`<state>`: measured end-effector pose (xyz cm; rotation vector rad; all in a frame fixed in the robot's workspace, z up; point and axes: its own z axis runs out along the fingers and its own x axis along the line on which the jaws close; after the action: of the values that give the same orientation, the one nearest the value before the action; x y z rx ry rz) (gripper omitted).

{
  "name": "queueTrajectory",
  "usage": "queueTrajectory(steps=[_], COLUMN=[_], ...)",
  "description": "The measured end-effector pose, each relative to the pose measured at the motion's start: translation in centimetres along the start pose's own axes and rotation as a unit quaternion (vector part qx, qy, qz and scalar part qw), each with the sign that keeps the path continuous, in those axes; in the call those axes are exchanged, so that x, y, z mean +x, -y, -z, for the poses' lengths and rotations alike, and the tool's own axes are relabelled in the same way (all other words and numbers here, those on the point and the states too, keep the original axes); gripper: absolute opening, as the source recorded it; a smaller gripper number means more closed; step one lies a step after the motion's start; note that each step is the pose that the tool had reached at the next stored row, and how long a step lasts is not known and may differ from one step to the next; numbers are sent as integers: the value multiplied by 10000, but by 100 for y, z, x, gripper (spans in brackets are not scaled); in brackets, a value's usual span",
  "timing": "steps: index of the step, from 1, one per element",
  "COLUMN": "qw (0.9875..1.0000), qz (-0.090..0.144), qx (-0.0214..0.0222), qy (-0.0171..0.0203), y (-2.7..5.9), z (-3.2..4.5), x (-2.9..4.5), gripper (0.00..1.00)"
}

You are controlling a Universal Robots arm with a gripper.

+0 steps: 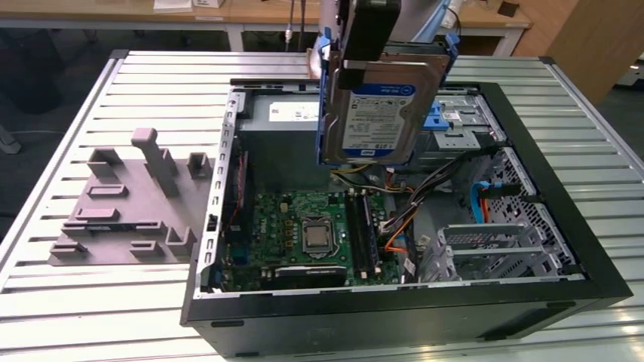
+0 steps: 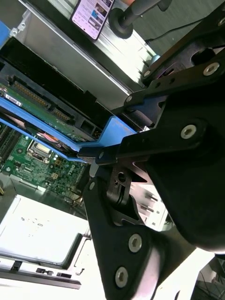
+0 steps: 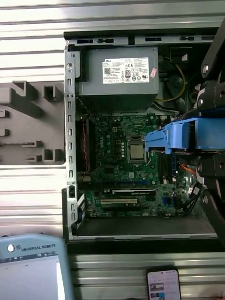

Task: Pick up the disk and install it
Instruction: 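Insert the disk into the insertion slot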

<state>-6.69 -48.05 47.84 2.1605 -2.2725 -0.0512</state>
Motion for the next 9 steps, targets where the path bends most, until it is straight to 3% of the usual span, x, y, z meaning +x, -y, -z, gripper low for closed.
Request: queueTrajectory(steps=[9], qw=[10000], qz=[0], qx=[0], qy=[0], y=[4], z=[-1], x=[4], gripper=[36])
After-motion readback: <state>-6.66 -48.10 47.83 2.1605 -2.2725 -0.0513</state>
